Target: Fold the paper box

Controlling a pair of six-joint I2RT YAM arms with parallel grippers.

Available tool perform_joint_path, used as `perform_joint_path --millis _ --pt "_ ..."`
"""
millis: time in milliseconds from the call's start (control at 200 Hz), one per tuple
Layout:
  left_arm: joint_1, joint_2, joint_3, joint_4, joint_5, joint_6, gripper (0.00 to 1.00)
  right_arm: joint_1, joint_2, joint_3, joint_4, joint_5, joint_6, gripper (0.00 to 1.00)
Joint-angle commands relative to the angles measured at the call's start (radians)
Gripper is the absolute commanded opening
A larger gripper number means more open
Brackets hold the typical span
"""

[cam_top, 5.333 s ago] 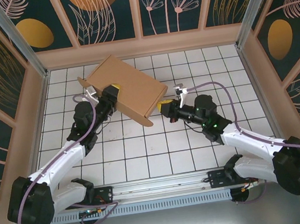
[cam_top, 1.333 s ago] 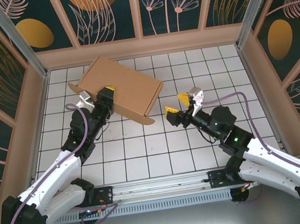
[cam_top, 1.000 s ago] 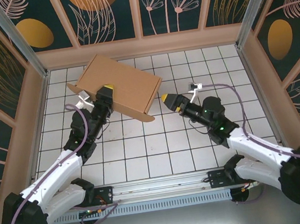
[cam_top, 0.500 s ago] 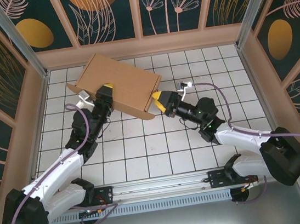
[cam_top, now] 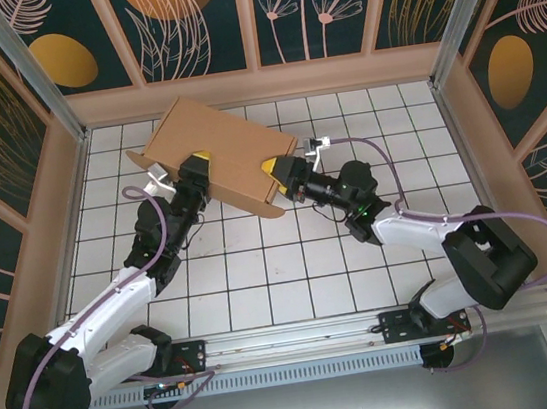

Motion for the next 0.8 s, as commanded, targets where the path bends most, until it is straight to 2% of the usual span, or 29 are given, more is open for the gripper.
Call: perform_joint_path --millis 0,115,215,345,606,671,771,791 --pt "-0.003 0.003 -0.017 0.078 0.0 0.02 0.4 0.004 0.021 0.042 0.0 -0.028 0.008 0.63" --pt "-0.002 0.002 -0.027 0.097 -0.009 0.033 0.4 0.005 0.045 0.056 0.014 -0.036 0.027 0.6" --pt "-0.004 0.002 -0.029 0.11 -0.007 0.05 0.4 0.005 0.068 0.088 0.011 -0.071 0.037 0.71" --pt "-0.004 -0.001 -0.036 0.121 -0.015 0.07 0.4 0.002 0.095 0.102 0.019 -0.1 0.078 0.73" --pt "-0.007 -0.004 -0.036 0.113 -0.013 0.11 0.41 -0.006 0.125 0.109 0.042 -0.108 0.121 0.53" --pt "-0.007 -0.008 -0.033 0.101 0.0 0.111 0.47 -0.032 0.123 0.11 0.022 -0.122 0.102 0.45" --pt "-0.007 -0.044 -0.031 0.04 0.012 0.128 0.69 -0.105 0.135 0.105 0.028 -0.222 0.075 0.33" --pt "-0.007 -0.057 -0.031 0.021 0.015 0.145 0.72 -0.149 0.143 0.105 0.047 -0.26 0.078 0.31"
